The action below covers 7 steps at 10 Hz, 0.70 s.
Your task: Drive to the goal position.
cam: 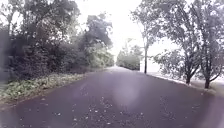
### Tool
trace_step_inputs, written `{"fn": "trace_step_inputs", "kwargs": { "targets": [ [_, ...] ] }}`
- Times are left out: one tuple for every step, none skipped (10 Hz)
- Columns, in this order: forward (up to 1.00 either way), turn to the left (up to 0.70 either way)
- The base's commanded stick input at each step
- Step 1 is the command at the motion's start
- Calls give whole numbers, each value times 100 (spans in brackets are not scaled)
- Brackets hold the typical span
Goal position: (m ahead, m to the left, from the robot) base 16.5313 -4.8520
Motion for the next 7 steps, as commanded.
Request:
{"fn": "trace_step_inputs", "kwargs": {
  "targets": [
    [0, 0],
    [9, 0],
    [100, 0],
    [100, 0],
    [100, -3],
    [100, -14],
    [100, -40]
  ]
}}
